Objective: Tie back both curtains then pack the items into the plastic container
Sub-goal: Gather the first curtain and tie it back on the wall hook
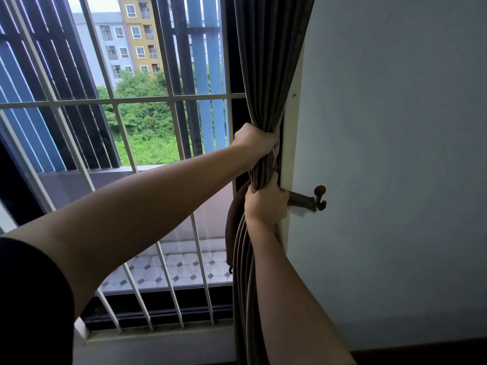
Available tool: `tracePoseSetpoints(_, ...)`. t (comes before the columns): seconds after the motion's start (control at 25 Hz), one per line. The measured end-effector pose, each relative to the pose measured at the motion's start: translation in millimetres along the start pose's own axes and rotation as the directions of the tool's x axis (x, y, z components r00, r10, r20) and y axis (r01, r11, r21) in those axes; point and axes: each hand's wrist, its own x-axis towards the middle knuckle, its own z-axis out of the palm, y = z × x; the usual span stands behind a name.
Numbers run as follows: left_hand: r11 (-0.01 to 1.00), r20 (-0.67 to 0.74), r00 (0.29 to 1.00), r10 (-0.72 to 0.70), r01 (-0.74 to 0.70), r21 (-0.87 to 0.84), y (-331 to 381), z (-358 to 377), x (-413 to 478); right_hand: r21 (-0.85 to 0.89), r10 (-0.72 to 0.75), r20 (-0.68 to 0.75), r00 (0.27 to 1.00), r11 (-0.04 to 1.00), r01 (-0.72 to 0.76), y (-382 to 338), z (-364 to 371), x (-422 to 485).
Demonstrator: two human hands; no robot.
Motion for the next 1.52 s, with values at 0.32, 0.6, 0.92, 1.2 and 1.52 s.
tracePoseSetpoints(0.32, 0.980, 0.321, 0.931, 0.171, -0.194, 0.038, -16.2, -27.1, -9.6, -0.135, -0.077, 0.154, 0.985, 0.986, 0.098, 10.0, -10.9, 6.9)
tracePoseSetpoints(0.6, 0.993, 0.414, 0.904, 0.103, -0.068, -0.101, -137.0, -39.9, -11.6, -0.142, -0.093, 0.225, 0.970, 0.982, 0.127, 15.2, -30.8, 6.2)
tracePoseSetpoints(0.92, 0.917, 0.166, 0.943, 0.289, -0.322, 0.235, -154.6, -9.4, -9.9, -0.100, -0.140, 0.363, 0.921, 0.977, 0.188, 25.3, -54.9, 11.3)
tracePoseSetpoints(1.2, 0.987, -0.028, 0.992, 0.122, -0.118, 0.109, -139.7, 23.1, -18.2, -0.002, -0.220, 0.489, 0.844, 0.967, 0.253, 29.9, -68.4, 24.4)
tracePoseSetpoints(1.52, 0.902, 0.413, 0.900, 0.143, 0.053, -0.429, -154.9, 19.8, -33.3, 0.148, -0.246, 0.593, 0.767, 0.969, 0.197, 39.0, -68.9, 29.4)
